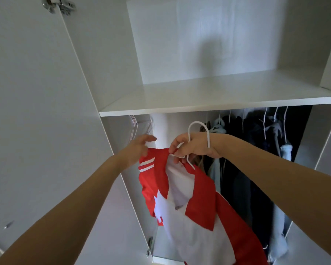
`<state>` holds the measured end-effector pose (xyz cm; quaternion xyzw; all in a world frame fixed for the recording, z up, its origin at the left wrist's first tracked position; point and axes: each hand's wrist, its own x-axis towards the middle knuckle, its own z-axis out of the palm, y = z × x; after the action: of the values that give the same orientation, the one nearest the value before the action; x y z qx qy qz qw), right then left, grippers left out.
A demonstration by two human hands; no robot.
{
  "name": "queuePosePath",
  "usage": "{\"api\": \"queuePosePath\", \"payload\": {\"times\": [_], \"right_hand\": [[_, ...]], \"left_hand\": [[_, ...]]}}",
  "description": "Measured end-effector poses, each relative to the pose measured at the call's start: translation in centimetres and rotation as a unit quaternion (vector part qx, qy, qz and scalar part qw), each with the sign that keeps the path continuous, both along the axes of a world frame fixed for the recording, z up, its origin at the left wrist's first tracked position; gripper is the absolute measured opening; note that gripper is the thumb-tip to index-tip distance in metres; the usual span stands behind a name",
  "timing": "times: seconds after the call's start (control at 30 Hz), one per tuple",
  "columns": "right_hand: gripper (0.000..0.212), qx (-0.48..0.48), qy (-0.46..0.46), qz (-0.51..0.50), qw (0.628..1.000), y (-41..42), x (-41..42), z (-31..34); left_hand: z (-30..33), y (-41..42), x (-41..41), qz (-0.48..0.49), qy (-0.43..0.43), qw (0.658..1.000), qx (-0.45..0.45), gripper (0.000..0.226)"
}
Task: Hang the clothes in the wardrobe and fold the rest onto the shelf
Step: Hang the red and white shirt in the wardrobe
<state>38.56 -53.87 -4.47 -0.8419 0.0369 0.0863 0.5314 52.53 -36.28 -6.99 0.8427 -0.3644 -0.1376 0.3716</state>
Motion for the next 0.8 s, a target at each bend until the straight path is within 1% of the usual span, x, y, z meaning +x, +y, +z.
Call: {"api": "queuePosePath", "payload": {"times": [0.03, 0.07, 0.1, 0.17, 0.2, 0.23, 0.3, 0.4, 0.47, 0.57, 0.6, 0.67, 0.73, 0.8], "right_hand": [[0.013, 0.005, -0.007, 0.003, 1.000, 0.4, 0.2, 0.4], [0.014, 0.006, -0.013, 0.004, 1.000, 0.7, 0.3, 0.7], [0.014, 0.000, -0.022, 0.006, 1.000, 0.9, 0.5, 1.2], [0.012, -0.007, -0.047, 0.007, 0.999, 1.3, 0.9, 1.8], [0.010, -0.001, -0.059, 0.006, 0.998, 1.4, 1.2, 1.9], [0.009, 0.008, -0.070, 0.003, 0.998, 1.5, 1.4, 2.0], [0.016, 0.028, -0.092, -0.014, 0.995, 2.0, 1.9, 1.8], [0.024, 0.030, -0.111, -0.021, 0.993, 3.4, 2.7, 1.7], [0.028, -0.006, -0.100, 0.002, 0.995, 4.4, 3.1, 1.9], [0.039, -0.095, -0.076, 0.047, 0.991, 5.3, 3.9, 2.2], [0.044, -0.117, -0.070, 0.050, 0.989, 5.6, 4.3, 2.3], [0.051, -0.114, -0.061, 0.044, 0.991, 6.4, 5.2, 2.4], [0.048, -0.097, -0.068, 0.051, 0.992, 7.4, 6.2, 2.4], [0.043, -0.117, -0.090, 0.056, 0.987, 8.3, 7.2, 2.0]], "left_hand": [[-0.2, 0.7, 0.3, 0.000, -0.078, 0.995, 0.054, 0.040], [-0.4, 1.3, 0.4, -0.013, -0.139, 0.986, 0.094, 0.041], [-0.5, 1.8, 0.3, -0.028, -0.163, 0.980, 0.108, 0.040], [-0.4, 2.4, 0.1, -0.033, -0.167, 0.981, 0.090, 0.019], [0.0, 2.8, -0.1, -0.032, -0.169, 0.981, 0.090, 0.014], [0.4, 3.3, -0.2, -0.029, -0.167, 0.982, 0.089, 0.016], [1.1, 4.6, -0.5, -0.020, -0.128, 0.990, 0.063, 0.025], [1.5, 7.1, -1.7, 0.040, -0.029, 0.999, -0.020, 0.041], [1.4, 8.5, -2.5, 0.095, 0.001, 0.995, -0.043, 0.047], [1.8, 10.7, -3.8, 0.177, 0.015, 0.984, -0.017, 0.053], [2.2, 11.4, -4.3, 0.189, 0.030, 0.981, -0.003, 0.051], [3.1, 12.9, -5.2, 0.194, 0.074, 0.978, 0.003, 0.039], [3.9, 14.6, -5.9, 0.210, 0.151, 0.966, -0.015, 0.032], [4.3, 16.1, -6.5, 0.213, 0.207, 0.955, -0.009, 0.032]]}}
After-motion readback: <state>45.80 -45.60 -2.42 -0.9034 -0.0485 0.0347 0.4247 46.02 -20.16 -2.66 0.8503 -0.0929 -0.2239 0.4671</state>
